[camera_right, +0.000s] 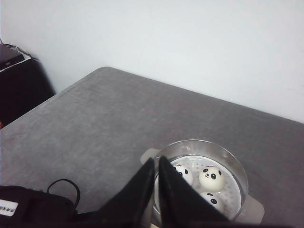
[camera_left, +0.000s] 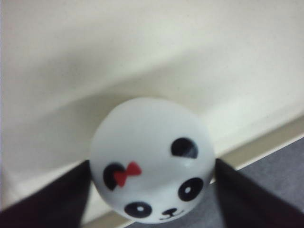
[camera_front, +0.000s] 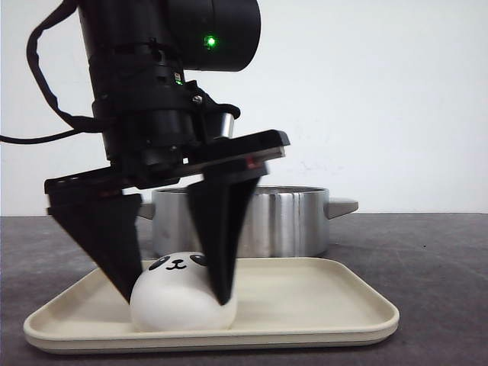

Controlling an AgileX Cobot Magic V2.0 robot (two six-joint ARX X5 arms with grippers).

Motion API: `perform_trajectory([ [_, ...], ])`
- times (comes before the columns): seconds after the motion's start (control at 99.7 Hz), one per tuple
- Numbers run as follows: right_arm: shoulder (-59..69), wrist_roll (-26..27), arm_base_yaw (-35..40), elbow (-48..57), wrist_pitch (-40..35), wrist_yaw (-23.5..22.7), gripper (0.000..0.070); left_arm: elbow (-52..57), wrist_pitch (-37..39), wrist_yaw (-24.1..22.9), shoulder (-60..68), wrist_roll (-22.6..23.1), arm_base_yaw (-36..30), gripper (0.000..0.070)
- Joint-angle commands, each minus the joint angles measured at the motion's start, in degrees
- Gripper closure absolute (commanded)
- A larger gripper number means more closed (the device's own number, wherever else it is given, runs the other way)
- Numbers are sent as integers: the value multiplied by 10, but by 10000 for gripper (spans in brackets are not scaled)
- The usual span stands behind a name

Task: Steam buns
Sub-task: 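Lower the left gripper onto the last panda bun on the tray and lift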

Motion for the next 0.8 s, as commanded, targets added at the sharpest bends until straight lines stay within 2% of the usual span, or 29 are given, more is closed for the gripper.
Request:
perform_trajectory([
  [0.0, 5, -9, 6, 11, 5, 0, 693, 8, 2, -3, 16, 4, -7, 539],
  [0.07, 5, -14, 6, 11, 5, 0, 693, 8, 0, -3, 16, 17, -7, 696],
  [0.08, 5, -15, 6, 11, 5, 0, 693, 8, -1, -3, 16, 19, -7, 700],
  [0.301, 5, -22, 6, 11, 3, 0, 693, 15, 14, -2, -10, 69, -19, 700],
  [0.441, 5, -22, 6, 11, 3, 0, 693, 52, 42, -5, -70, 73, -31, 700],
  [0.532, 5, -22, 6, 11, 6, 0, 693, 89, 63, -24, -99, 80, -31, 700],
  [0.682, 5, -26, 6, 11, 18, 0, 692, 166, 94, -53, -117, 135, -13, 700],
  [0.792, 5, -35, 6, 11, 34, 0, 693, 203, 105, -63, -115, 155, 16, 700],
])
